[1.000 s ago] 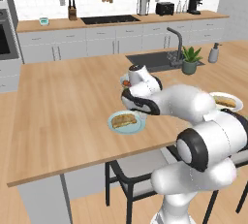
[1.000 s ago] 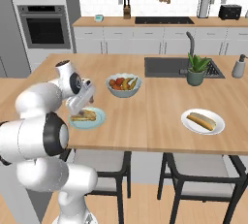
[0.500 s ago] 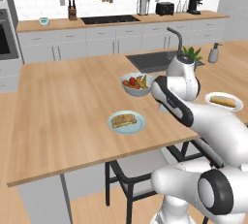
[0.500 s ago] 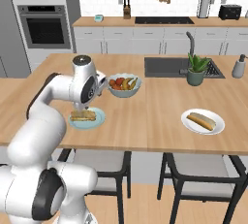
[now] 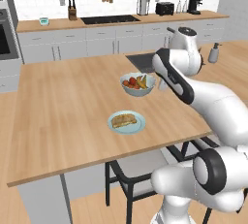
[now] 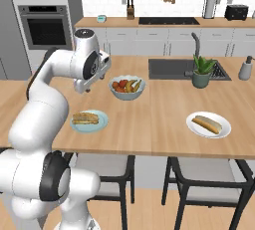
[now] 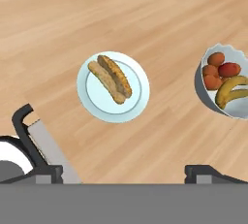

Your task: Place one bun and one sausage from the bowl on each plate.

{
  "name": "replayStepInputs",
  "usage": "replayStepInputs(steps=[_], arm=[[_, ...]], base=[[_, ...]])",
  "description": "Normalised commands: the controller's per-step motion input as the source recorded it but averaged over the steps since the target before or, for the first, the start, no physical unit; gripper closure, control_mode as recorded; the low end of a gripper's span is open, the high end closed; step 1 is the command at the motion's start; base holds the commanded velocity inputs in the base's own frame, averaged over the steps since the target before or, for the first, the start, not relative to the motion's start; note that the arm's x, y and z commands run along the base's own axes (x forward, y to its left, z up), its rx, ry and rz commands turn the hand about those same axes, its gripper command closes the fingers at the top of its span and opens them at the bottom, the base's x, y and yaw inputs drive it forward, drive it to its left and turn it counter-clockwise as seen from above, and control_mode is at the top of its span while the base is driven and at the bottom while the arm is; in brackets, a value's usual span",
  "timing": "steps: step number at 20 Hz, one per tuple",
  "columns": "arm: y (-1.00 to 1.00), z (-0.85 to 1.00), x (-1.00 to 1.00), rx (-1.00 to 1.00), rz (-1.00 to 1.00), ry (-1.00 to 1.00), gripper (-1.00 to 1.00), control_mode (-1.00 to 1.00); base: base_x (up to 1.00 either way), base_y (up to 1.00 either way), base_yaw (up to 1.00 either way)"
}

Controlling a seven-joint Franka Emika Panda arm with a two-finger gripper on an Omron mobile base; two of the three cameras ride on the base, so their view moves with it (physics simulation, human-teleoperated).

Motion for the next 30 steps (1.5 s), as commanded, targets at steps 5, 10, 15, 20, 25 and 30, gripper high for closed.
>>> replayStepInputs(steps=[5, 10, 15, 20, 25, 30], arm=[[0.00, 0.10, 0.00, 0.00, 0.00, 0.01, -1.00, 1.00], [0.00, 0.00, 0.00, 0.00, 0.00, 0.00, -1.00, 1.00], [0.00, 0.00, 0.00, 0.00, 0.00, 0.00, -1.00, 1.00], [0.00, 0.00, 0.00, 0.00, 0.00, 0.00, -1.00, 1.00], [0.00, 0.00, 0.00, 0.00, 0.00, 0.00, -1.00, 1.00], [0.00, 0.00, 0.00, 0.00, 0.00, 0.00, -1.00, 1.00]], base=[[0.00, -0.08, 0.00], [0.00, -0.78, 0.00], [0.00, -1.00, 0.00], [0.00, -1.00, 0.00], [0.00, -1.00, 0.00], [0.00, -1.00, -0.01]])
